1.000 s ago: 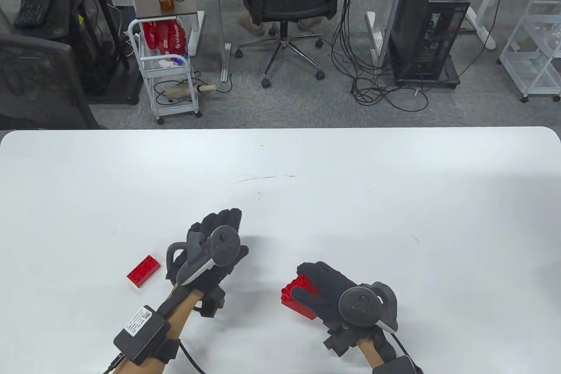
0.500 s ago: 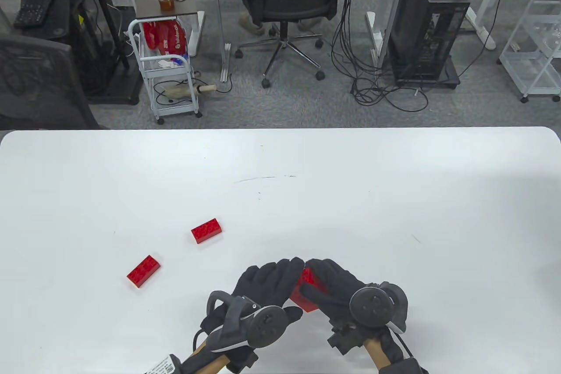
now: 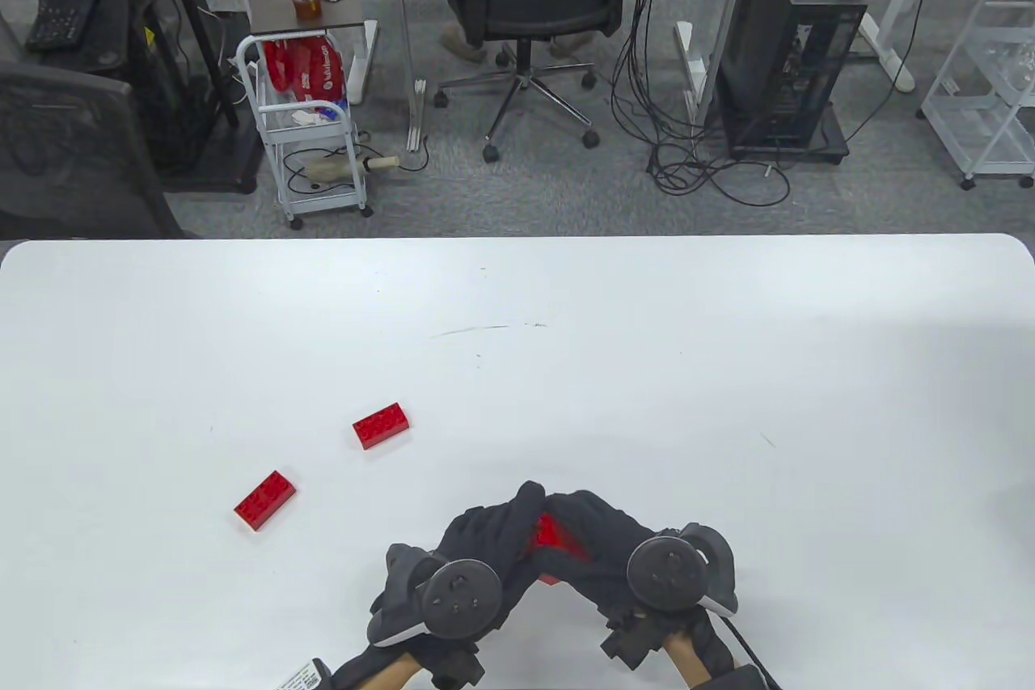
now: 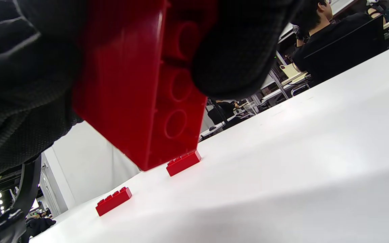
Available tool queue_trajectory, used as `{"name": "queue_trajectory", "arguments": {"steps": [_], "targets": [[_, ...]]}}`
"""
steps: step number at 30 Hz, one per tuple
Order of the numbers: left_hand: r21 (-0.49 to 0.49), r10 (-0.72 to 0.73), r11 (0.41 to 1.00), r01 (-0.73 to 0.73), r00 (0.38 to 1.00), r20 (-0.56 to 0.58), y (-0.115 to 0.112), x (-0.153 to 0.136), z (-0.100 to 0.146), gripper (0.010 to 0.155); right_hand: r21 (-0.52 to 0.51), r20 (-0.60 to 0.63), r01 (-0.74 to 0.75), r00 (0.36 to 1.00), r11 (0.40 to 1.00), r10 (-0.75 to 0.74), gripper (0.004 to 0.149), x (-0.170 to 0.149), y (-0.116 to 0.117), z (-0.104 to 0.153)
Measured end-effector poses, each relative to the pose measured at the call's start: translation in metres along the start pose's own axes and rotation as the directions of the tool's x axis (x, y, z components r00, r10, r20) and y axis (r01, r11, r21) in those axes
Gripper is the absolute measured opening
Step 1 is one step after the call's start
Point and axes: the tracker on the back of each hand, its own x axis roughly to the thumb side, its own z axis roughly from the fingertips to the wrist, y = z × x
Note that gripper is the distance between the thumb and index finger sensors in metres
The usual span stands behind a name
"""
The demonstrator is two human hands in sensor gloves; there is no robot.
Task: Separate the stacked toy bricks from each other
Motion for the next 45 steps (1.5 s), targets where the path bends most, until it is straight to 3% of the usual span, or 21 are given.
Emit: {"name": "queue_trajectory", "arguments": {"steps": [5, 13, 38, 40, 41, 42, 45], "targets": [[0.05, 0.031, 0.998, -0.029, 0.999, -0.045, 0.002, -0.005, 0.0, 0.078, 0.021, -0.023, -0.006, 1.0, 1.0, 0.007, 0.07, 0.002, 0.004, -0.002], [-0.001, 0.024, 1.0, -0.025, 0.994, -0.108, -0.005, -0.005, -0.003, 0.08, 0.043, -0.041, -0.097, 0.994, 0.994, 0.099, 0.068, 0.008, 0.01, -0.006], [0.027, 0.0, 1.0, 0.004, 0.991, -0.131, -0.008, 0.002, 0.002, 0.082, 0.05, -0.014, -0.167, 0.986, 0.985, 0.168, 0.068, 0.011, 0.011, -0.007], [0.054, 0.007, 0.999, 0.0, 0.991, -0.135, -0.007, 0.001, 0.002, 0.081, 0.043, -0.015, -0.176, 0.984, 0.983, 0.177, 0.069, 0.012, 0.01, -0.007], [0.105, -0.046, 0.992, 0.065, 0.983, -0.176, -0.005, 0.003, 0.006, 0.08, 0.013, -0.054, -0.211, 0.976, 0.977, 0.211, 0.07, 0.011, 0.01, -0.005], [0.143, -0.091, 0.984, 0.11, 0.986, -0.137, -0.004, 0.003, 0.004, 0.08, 0.009, -0.048, -0.222, 0.974, 0.975, 0.222, 0.07, 0.011, 0.01, -0.006], [0.062, 0.034, 0.998, -0.024, 0.986, -0.164, -0.002, -0.004, 0.001, 0.08, 0.02, -0.038, -0.187, 0.982, 0.982, 0.187, 0.069, 0.009, 0.01, -0.006]]}}
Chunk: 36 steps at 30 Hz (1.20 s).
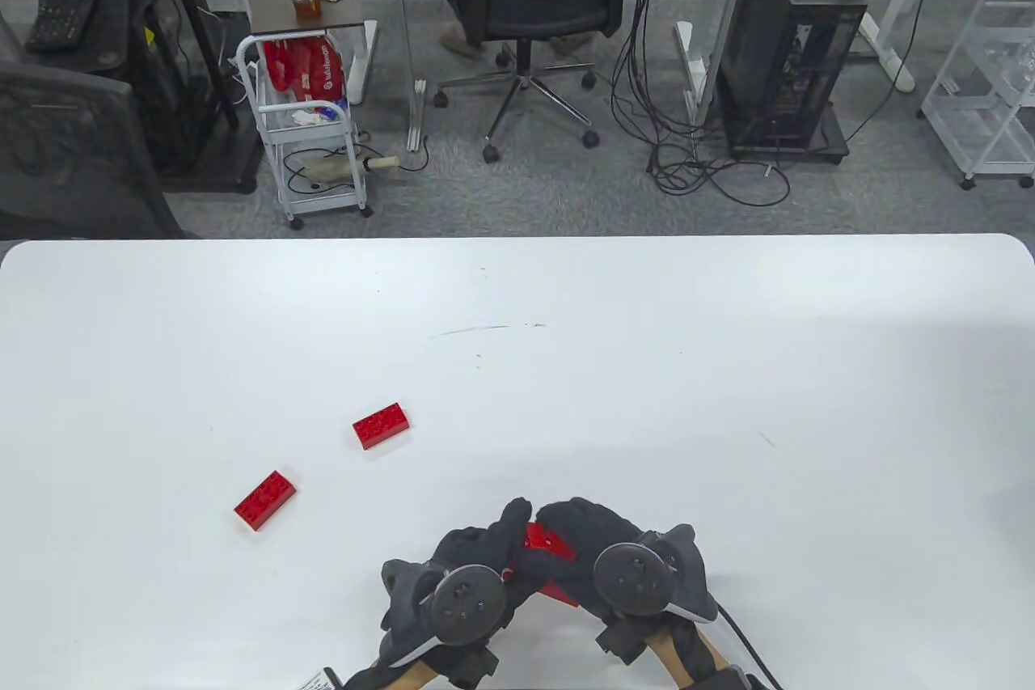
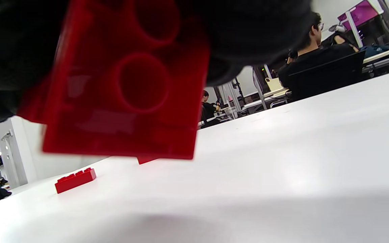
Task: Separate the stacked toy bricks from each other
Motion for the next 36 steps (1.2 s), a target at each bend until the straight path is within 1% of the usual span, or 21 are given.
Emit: {"name": "queue_trajectory", "arguments": {"steps": [2, 3, 4, 7, 10, 12, 14, 20, 26, 31, 36], "targets": [[0.014, -0.026, 1.0, 0.026, 1.0, 0.015, 0.001, -0.001, 0.0, 0.08, 0.005, -0.014, 0.037, 0.999, 0.999, -0.037, 0.069, -0.002, 0.002, 0.0], [0.004, -0.065, 0.998, 0.065, 0.998, 0.012, 0.002, -0.001, 0.0, 0.08, 0.003, -0.01, 0.021, 1.0, 1.0, -0.021, 0.069, -0.002, 0.002, 0.0], [0.02, -0.097, 0.995, 0.097, 0.995, 0.011, 0.002, 0.0, 0.001, 0.079, -0.002, -0.008, 0.0, 1.0, 1.0, 0.0, 0.07, -0.002, 0.003, 0.0], [0.056, -0.2, 0.978, 0.2, 0.98, 0.004, 0.003, 0.0, 0.002, 0.077, -0.007, -0.011, 0.007, 1.0, 1.0, -0.007, 0.068, -0.005, 0.002, 0.0], [0.04, -0.268, 0.962, 0.269, 0.963, -0.026, 0.005, -0.007, 0.0, 0.074, -0.014, -0.024, 0.034, 0.999, 0.999, -0.034, 0.068, -0.009, 0.002, 0.0], [0.036, -0.271, 0.961, 0.273, 0.961, -0.054, 0.007, -0.015, -0.003, 0.072, -0.013, -0.026, 0.036, 0.999, 0.999, -0.036, 0.068, -0.01, 0.002, 0.0], [0.005, -0.283, 0.959, 0.285, 0.955, -0.093, 0.009, -0.024, -0.005, 0.071, -0.014, -0.029, 0.038, 0.999, 0.999, -0.038, 0.068, -0.011, 0.002, 0.0], [-0.13, -0.303, 0.951, 0.279, 0.924, -0.234, 0.017, -0.062, -0.015, 0.068, -0.009, -0.035, 0.037, 0.999, 0.999, -0.037, 0.068, -0.012, 0.001, 0.001], [-0.249, -0.32, 0.939, 0.239, 0.871, -0.372, 0.029, -0.1, -0.018, 0.067, -0.015, -0.041, 0.042, 0.998, 0.999, -0.042, 0.068, -0.013, -0.001, 0.001], [-0.259, -0.309, 0.943, 0.208, 0.835, -0.456, 0.04, -0.124, -0.017, 0.067, -0.018, -0.046, 0.044, 0.998, 0.999, -0.045, 0.068, -0.015, -0.002, 0.001], [-0.286, -0.334, 0.935, 0.211, 0.794, -0.508, 0.042, -0.139, -0.016, 0.066, -0.023, -0.049, 0.048, 0.998, 0.999, -0.049, 0.068, -0.016, -0.003, 0.002]]}}
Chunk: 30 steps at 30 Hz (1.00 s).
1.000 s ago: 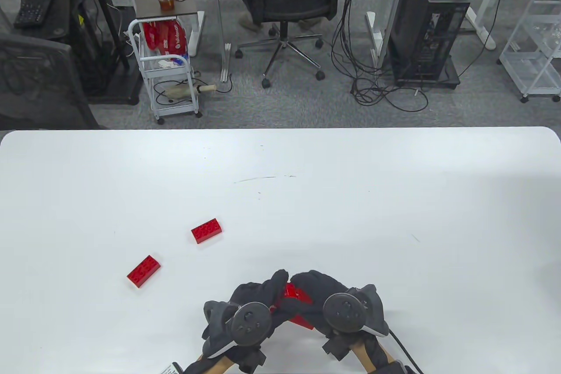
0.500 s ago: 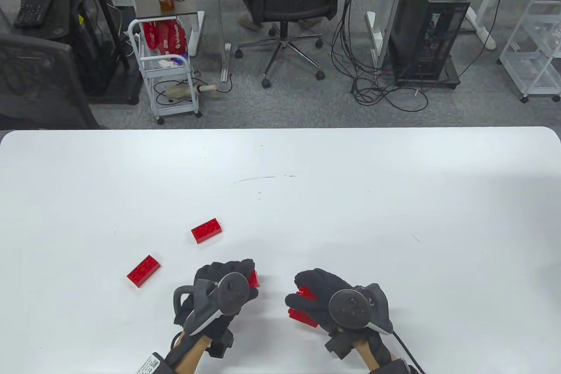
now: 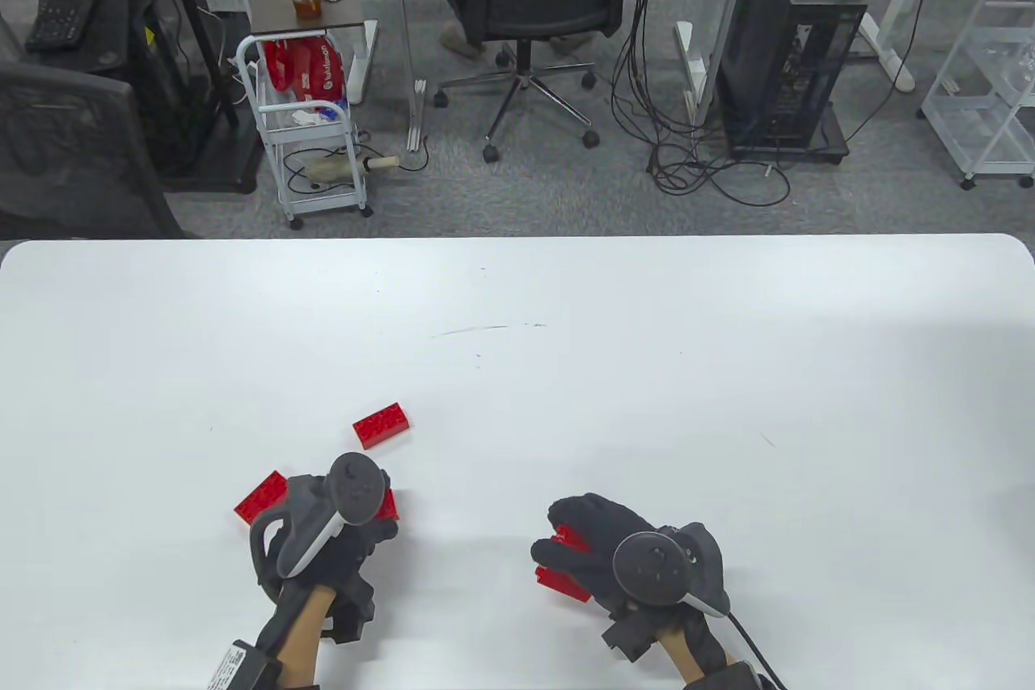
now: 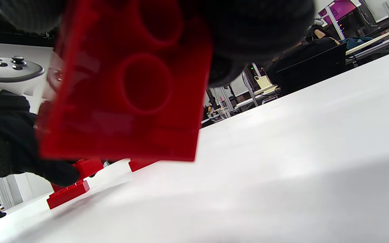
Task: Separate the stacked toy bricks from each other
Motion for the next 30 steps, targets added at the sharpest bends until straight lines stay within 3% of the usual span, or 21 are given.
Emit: {"name": "queue_trajectory", "arguments": {"steps": [15, 30], "targets": [[-0.071, -0.076, 0.995, 0.073, 0.996, -0.04, -0.018, -0.005, -0.013, 0.066, -0.017, -0.004, 0.01, 1.0, 1.0, -0.01, 0.068, -0.003, -0.003, 0.002], [-0.06, -0.208, 0.977, 0.204, 0.977, -0.052, -0.02, 0.007, -0.01, 0.071, -0.028, 0.002, 0.033, 0.999, 0.999, -0.033, 0.067, -0.005, -0.006, 0.003]]}}
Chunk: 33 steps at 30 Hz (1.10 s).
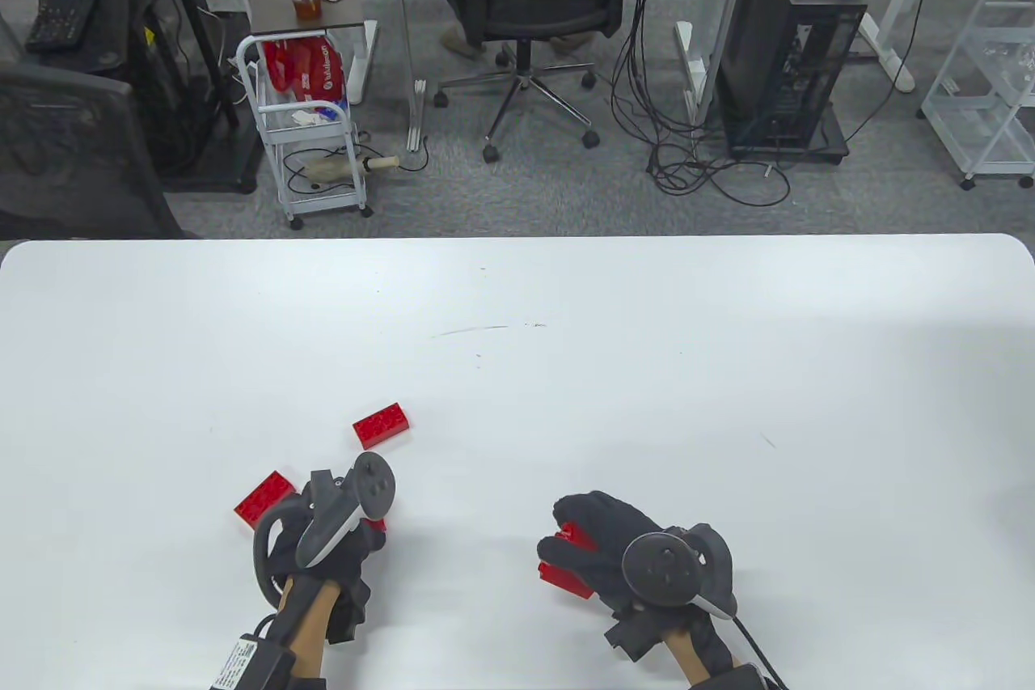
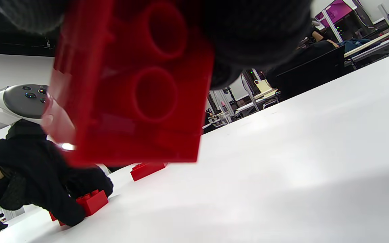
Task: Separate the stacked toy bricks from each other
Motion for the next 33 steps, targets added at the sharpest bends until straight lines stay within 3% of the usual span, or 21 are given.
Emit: {"name": "queue_trajectory", "arguments": {"steps": [3, 8, 12, 15, 19, 25, 33], "targets": [[0.039, -0.025, 0.999, 0.025, 1.0, 0.006, 0.005, 0.004, 0.005, 0.079, -0.014, -0.009, 0.017, 1.0, 1.0, -0.017, 0.067, -0.002, -0.002, 0.0], [0.164, 0.036, 0.985, -0.054, 0.993, 0.112, 0.024, 0.015, 0.027, 0.078, -0.032, -0.018, 0.053, 0.998, 0.998, -0.053, 0.068, -0.005, -0.005, 0.0], [0.264, 0.092, 0.949, -0.174, 0.951, 0.296, 0.034, 0.031, 0.05, 0.077, -0.027, -0.02, 0.068, 0.997, 0.997, -0.068, 0.068, -0.005, -0.005, 0.0], [0.339, 0.043, 0.911, -0.233, 0.872, 0.487, 0.037, 0.047, 0.066, 0.073, -0.009, -0.016, 0.078, 0.997, 0.997, -0.078, 0.068, -0.004, -0.004, -0.001], [0.296, 0.061, 0.902, -0.313, 0.772, 0.633, 0.037, 0.061, 0.08, 0.077, 0.007, -0.014, 0.1, 0.995, 0.995, -0.1, 0.068, -0.002, -0.002, -0.001], [0.146, 0.185, 0.903, -0.404, 0.674, 0.715, 0.033, 0.075, 0.087, 0.084, 0.049, -0.009, 0.149, 0.989, 0.988, -0.149, 0.069, 0.002, 0.002, -0.001], [0.068, 0.225, 0.913, -0.402, 0.636, 0.738, 0.022, 0.09, 0.088, 0.083, 0.118, 0.029, 0.162, 0.986, 0.98, -0.166, 0.069, 0.01, 0.008, -0.002]]}}
